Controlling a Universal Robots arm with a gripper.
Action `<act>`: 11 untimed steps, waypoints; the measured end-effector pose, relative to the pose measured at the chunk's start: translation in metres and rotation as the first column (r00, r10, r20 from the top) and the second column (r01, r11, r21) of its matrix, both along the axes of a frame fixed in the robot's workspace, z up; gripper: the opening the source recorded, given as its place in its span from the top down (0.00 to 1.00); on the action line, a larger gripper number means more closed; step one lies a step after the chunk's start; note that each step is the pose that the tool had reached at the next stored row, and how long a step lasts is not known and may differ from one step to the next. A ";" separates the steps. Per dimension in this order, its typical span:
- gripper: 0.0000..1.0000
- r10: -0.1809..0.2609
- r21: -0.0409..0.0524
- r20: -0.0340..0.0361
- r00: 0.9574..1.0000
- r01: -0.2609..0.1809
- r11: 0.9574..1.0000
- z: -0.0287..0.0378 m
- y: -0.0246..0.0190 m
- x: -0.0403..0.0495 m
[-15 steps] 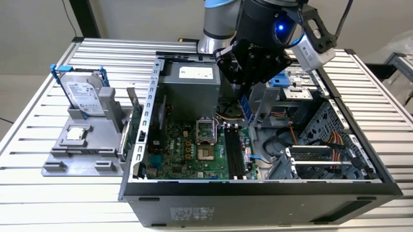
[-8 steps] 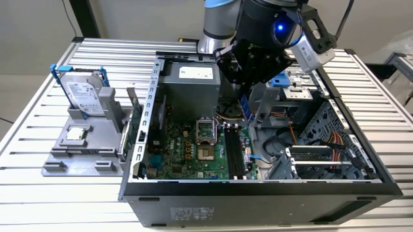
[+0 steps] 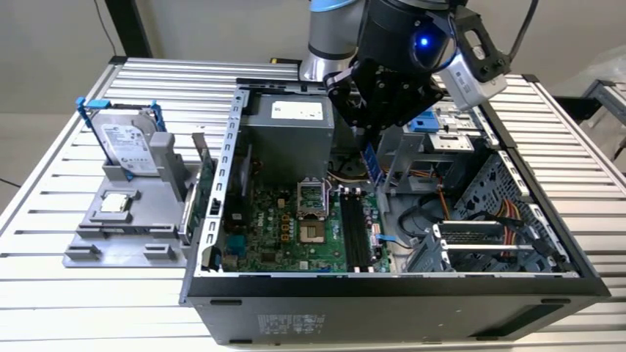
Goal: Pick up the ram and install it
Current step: 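Insert the ram into the slot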
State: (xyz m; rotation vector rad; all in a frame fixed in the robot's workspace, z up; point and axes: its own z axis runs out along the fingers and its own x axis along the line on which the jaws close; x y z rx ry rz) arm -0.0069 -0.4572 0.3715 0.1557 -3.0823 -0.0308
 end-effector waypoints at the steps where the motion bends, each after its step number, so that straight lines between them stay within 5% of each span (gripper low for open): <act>1: 1.00 -0.003 0.000 0.000 1.000 0.003 1.000 0.0000 0.0000 0.0000; 11: 1.00 -0.026 0.000 0.000 1.000 0.026 1.000 -0.0001 0.0000 0.0000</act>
